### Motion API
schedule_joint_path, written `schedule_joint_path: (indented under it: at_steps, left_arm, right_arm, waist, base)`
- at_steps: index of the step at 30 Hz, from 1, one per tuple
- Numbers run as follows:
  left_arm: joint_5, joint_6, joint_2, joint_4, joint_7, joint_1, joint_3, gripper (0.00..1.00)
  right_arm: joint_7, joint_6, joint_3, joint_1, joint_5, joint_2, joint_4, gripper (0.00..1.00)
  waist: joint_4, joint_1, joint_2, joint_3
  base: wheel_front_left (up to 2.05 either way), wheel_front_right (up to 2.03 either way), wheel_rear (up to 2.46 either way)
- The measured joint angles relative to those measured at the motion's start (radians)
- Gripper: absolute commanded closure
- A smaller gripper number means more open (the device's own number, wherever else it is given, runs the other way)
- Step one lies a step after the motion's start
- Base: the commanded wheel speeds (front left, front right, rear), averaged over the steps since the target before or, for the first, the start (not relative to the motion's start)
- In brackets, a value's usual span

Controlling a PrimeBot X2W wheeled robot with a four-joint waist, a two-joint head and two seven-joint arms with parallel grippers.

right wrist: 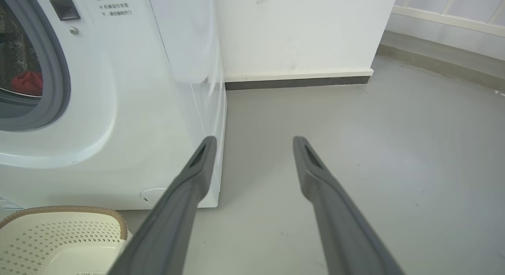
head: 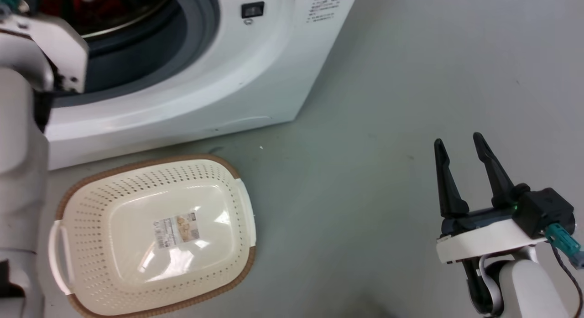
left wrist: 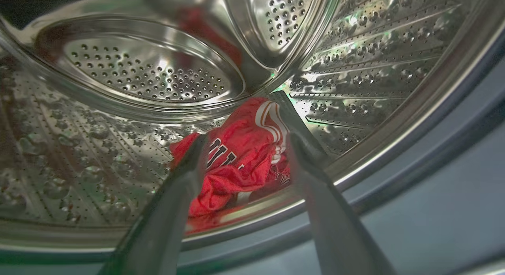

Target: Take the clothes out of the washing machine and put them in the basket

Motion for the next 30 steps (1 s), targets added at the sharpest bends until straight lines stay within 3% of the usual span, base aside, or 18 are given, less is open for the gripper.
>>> schedule_joint_path:
  at_steps: [18,30]
  left_arm:
    - [0.024,-0.054,0.248,0.057,0.374,-0.327,-0.095,0.00]
    - [-0.125,-0.056,0.465,-0.020,0.655,-0.413,-0.228,0.00]
  right_arm:
    - [-0.032,0.000,0.086,-0.108,0.101,0.000,0.074,0.00]
    - [-0.032,0.000,0.121,-0.124,0.126,0.001,0.057,0.00]
  waist:
    - [-0.146,0.0000,0.0000,0.217]
    - [-0.206,0.0000,0.0000,0.316]
  base:
    - [0.00,0.00,0.00]
    - [0.00,0.00,0.00]
